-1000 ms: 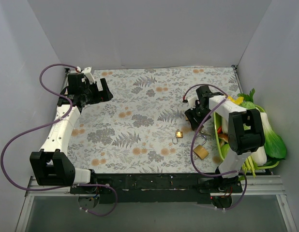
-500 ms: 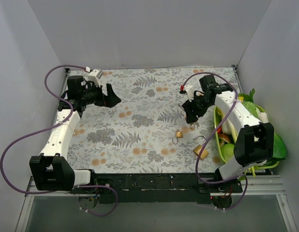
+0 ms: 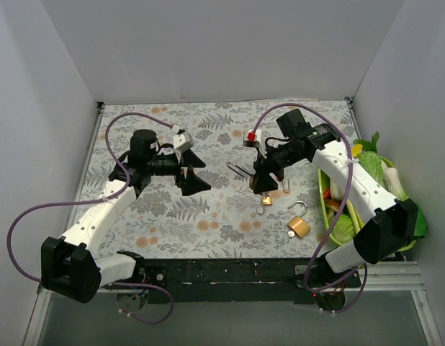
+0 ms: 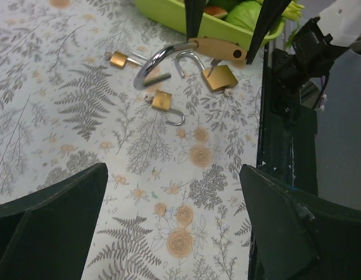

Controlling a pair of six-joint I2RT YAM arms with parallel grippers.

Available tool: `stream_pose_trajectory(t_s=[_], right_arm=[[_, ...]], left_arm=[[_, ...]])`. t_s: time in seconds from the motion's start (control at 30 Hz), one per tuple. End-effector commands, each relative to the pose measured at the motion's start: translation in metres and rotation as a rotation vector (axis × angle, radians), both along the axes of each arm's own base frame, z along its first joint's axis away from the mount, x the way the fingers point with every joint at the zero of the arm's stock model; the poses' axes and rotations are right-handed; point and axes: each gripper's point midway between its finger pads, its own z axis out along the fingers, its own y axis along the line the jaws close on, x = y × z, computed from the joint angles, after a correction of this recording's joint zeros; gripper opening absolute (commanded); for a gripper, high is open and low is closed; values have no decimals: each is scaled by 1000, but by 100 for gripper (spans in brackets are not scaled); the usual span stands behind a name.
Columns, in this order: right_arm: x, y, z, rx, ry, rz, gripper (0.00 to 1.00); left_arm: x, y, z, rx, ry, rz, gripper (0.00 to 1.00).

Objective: Lock with the key
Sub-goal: Pick up the lock from the center of the board, then lock the lock.

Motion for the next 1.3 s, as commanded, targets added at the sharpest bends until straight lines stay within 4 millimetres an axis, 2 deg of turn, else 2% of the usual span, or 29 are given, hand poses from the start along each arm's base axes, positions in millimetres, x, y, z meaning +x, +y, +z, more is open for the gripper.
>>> stream_pose_trajectory(t_s=[0.0, 0.2, 0.3, 0.43, 0.47, 0.57, 0.67, 0.7, 0.73, 0.8, 0.87, 0.93, 0.97, 1.0, 1.13, 1.27], right_arm=[[-29, 31, 57, 170, -100, 139, 1], [-45, 46, 77, 207, -165, 208, 1], [-49, 50, 82, 217, -178, 227, 1], [-54, 54, 86, 222, -192, 250, 1], [-56, 55, 86, 223, -201, 261, 1], [-57, 57, 88, 223, -223, 276, 1], [-59, 56, 89, 220, -229, 280, 1], [-60, 56, 90, 220, -231, 283, 1], [-60, 56, 90, 220, -236, 285, 1], [-60, 54, 91, 221, -248, 285, 1], [-60, 53, 90, 219, -254, 285, 1], [-61, 52, 90, 219, -254, 283, 1], [-62, 52, 91, 222, -255, 285, 1], [-62, 52, 91, 223, -257, 285, 1], [-63, 51, 91, 224, -258, 282, 1], [-64, 50, 88, 215, -250, 278, 1]], left_arm=[[-9, -22, 25, -53, -169, -80, 98], [-15, -38, 32, -80, -205, -100, 97], [-24, -43, 32, -83, -218, -137, 92], [-35, -49, 33, -90, -234, -179, 78], [-36, -50, 32, -92, -222, -186, 69], [-39, -51, 28, -89, -204, -198, 56], [-39, -51, 27, -89, -197, -202, 47], [-41, -52, 28, -93, -197, -212, 39], [-42, -53, 28, -92, -191, -216, 34], [-42, -53, 26, -86, -185, -220, 29], [-44, -53, 24, -80, -184, -227, 32], [-44, -52, 22, -73, -187, -225, 47], [-45, -52, 21, -69, -184, -226, 48], [-45, -52, 20, -67, -184, -227, 49], [-45, -53, 21, -65, -183, -228, 37], [-46, -54, 27, -73, -194, -236, 38]])
